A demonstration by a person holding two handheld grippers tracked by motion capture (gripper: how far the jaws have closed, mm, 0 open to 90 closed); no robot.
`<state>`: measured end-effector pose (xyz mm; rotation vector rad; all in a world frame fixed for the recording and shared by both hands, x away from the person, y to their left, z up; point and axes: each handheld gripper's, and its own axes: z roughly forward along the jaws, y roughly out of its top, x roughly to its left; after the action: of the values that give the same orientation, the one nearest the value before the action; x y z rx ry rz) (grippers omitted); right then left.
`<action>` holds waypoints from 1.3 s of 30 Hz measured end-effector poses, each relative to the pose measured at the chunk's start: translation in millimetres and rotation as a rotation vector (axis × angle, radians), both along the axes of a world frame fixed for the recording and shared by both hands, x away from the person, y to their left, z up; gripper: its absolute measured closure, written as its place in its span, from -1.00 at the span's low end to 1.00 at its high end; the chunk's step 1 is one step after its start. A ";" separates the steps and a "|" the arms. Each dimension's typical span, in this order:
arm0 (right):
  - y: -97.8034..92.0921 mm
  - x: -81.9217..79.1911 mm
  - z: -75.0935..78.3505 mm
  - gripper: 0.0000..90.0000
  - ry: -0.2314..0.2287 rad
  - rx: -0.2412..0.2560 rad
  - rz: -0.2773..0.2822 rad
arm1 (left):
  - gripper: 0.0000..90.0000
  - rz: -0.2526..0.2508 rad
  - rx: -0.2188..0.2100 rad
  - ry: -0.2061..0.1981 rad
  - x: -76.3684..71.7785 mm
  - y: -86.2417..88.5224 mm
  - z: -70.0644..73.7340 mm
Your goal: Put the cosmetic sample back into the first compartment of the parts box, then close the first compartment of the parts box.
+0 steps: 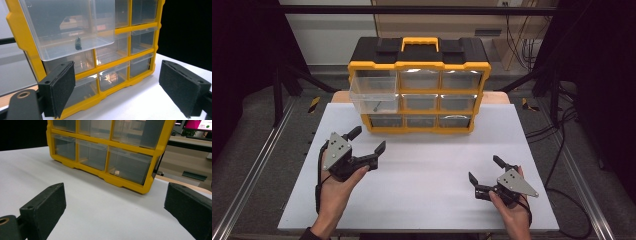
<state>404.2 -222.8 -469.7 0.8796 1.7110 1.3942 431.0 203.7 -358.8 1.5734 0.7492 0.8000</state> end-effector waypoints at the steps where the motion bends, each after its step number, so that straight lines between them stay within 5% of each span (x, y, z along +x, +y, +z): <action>1: 0.3 0.1 -0.1 -0.92 0.000 -0.001 0.001 | -0.71 -0.001 -0.001 -0.001 -0.3 0.0 -0.9; 6: 0.7 0.3 -0.3 -0.92 0.000 -0.001 0.002 | -0.70 0.006 -0.014 -0.001 -0.7 1.2 -4.7; 11: 1.0 0.4 -0.5 -0.92 0.001 0.000 0.003 | -0.49 0.041 -0.033 0.014 0.8 2.2 -9.5; 29: 1.3 -0.2 0.1 -0.92 -0.002 -0.004 0.004 | 0.80 0.056 -0.038 0.009 -4.5 3.8 -9.9; 39: 1.2 -0.4 0.3 -0.92 -0.006 -0.005 0.001 | 0.99 0.082 -0.023 0.017 -3.9 3.3 -2.7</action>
<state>403.8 -221.6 -469.3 0.8710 1.7098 1.3913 427.1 206.9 -361.5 1.5388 0.8367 0.8355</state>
